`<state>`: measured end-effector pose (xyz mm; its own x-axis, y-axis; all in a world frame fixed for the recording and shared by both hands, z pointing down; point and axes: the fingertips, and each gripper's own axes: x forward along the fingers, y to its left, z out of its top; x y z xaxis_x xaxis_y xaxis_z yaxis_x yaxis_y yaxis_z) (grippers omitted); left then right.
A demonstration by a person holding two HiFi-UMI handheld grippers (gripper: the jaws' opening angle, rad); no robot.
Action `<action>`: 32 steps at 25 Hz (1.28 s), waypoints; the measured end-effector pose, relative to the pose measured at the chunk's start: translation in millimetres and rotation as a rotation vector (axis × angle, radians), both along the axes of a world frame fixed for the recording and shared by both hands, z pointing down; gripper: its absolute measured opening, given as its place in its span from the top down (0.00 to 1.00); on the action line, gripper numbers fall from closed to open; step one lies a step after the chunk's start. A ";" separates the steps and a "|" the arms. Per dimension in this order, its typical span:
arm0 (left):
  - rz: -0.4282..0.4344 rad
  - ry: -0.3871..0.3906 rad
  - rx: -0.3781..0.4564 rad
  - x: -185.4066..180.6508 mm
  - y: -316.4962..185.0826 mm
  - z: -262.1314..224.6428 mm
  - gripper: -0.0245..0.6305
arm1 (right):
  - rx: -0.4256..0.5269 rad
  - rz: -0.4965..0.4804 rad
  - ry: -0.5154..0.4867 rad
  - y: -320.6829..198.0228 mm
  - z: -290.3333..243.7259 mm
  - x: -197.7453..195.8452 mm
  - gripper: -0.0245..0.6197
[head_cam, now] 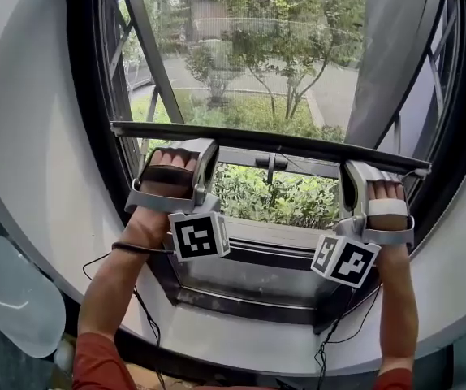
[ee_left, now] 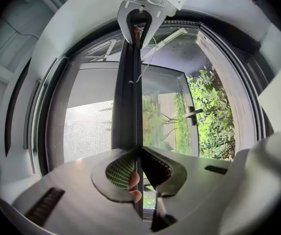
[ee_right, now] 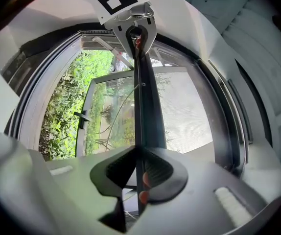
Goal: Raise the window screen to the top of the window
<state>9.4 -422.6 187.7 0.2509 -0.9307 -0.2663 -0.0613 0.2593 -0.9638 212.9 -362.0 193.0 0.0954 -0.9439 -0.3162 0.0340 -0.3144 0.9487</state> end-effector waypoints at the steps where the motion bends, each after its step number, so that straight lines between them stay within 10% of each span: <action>1: 0.004 0.000 0.009 0.2 0.1 -6.6 0.90 | 0.008 0.004 0.000 0.1 -6.4 0.2 0.87; 32: 0.031 0.036 0.199 -0.5 -4.1 -217.3 0.89 | 0.207 0.089 0.054 0.2 -223.7 -1.0 0.87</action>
<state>8.9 -426.7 -29.6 0.2656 -0.8507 -0.4536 -0.1055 0.4420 -0.8908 211.9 -361.8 -30.7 0.1531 -0.8469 -0.5092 0.1193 -0.4957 0.8603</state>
